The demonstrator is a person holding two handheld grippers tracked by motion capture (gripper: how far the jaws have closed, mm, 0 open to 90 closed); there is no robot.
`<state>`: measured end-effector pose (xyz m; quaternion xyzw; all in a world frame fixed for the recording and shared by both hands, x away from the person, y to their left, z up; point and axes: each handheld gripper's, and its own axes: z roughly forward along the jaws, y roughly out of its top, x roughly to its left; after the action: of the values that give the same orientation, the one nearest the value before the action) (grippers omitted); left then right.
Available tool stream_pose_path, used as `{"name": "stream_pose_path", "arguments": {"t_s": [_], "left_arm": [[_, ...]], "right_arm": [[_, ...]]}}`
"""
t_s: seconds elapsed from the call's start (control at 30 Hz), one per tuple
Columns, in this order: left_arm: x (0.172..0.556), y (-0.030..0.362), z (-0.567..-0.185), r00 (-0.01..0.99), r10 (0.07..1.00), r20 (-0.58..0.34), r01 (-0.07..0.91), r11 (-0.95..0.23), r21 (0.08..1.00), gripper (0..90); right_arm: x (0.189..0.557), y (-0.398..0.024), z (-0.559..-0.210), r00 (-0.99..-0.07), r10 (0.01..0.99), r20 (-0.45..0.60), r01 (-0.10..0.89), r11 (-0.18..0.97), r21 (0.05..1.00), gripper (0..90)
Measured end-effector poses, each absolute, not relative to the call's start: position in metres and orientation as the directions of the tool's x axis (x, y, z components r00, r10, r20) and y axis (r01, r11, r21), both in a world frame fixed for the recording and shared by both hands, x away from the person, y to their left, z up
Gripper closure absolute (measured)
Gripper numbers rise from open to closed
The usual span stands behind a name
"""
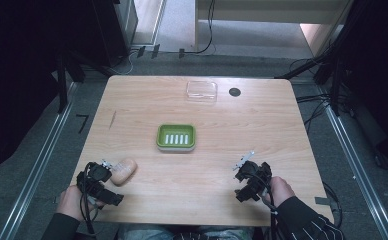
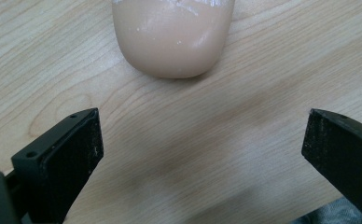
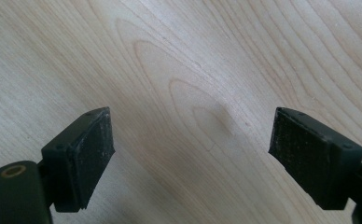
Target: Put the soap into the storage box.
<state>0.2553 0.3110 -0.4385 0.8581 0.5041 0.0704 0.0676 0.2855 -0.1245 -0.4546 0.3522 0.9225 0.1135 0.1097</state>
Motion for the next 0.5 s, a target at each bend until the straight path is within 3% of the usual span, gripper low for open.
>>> {"name": "stream_pose_path", "arguments": {"t_s": [0.5], "left_arm": [[0.2551, 0.3131, -0.4378, 0.486, 0.873, 0.046, 0.846, -0.483, 0.225, 0.0]], "right_arm": [[0.286, -0.1213, -0.455, -0.731, 0.673, -0.117, 0.625, 0.728, 0.283, 14.3]]}}
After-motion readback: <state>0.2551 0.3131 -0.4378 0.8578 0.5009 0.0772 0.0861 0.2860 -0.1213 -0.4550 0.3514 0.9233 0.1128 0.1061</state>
